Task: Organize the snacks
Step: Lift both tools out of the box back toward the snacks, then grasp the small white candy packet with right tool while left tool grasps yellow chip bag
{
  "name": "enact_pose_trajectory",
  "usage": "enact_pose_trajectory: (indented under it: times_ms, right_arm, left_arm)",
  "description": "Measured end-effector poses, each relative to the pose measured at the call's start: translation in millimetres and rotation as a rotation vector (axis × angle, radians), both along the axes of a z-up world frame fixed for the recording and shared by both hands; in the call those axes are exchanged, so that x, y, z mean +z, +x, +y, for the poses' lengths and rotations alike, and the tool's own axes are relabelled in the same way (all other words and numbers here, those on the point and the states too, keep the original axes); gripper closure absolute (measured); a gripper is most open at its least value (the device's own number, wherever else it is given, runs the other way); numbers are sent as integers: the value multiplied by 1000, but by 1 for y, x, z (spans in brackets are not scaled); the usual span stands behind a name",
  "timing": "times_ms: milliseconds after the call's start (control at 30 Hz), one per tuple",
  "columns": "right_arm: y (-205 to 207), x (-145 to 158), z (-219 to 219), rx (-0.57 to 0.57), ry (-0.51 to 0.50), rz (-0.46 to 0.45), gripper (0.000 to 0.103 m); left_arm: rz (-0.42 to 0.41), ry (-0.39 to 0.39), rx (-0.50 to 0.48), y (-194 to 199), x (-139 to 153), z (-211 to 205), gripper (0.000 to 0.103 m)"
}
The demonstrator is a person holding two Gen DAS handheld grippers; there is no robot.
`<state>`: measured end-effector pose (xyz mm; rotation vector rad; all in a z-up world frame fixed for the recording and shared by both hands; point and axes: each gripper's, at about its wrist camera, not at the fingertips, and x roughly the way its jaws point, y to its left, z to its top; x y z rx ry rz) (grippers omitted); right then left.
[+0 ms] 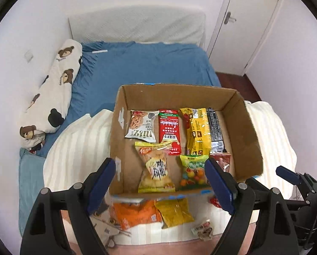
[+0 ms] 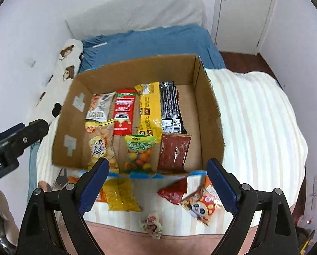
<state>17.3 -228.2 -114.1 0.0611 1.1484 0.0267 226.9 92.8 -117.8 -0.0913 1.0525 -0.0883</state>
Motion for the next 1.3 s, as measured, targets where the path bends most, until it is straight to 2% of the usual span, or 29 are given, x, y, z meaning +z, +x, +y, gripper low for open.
enact_pose_trajectory:
  times_ms: [167,367,600,733,933,1133,1300]
  right_arm:
    - [-38,23,6,25,-5,-70,8]
    - [-75,41,11,52,15,-113,8]
    - [-106,32,10,52,56,-103,8]
    - [-116,11,11,48,27,-77,8]
    - [-123,-34,8,31,24,10,8]
    - [-122,-95,-3,-7,82,144,8]
    - [-119,-150,-12,-68,154,255,8]
  left_arm:
    - [-61,2,22,-42,15,2,17]
    - [-119,19,50,-81,26,3,17]
    - [-139,45,88,-116,18,4,17]
    - [-112,55,108,-128,-1,6,17]
    - [-37,45,128,-137,-41,8,17]
    - [100,39,156,-137,-99,14,17]
    - [186,79,177,-137,-137,17,17]
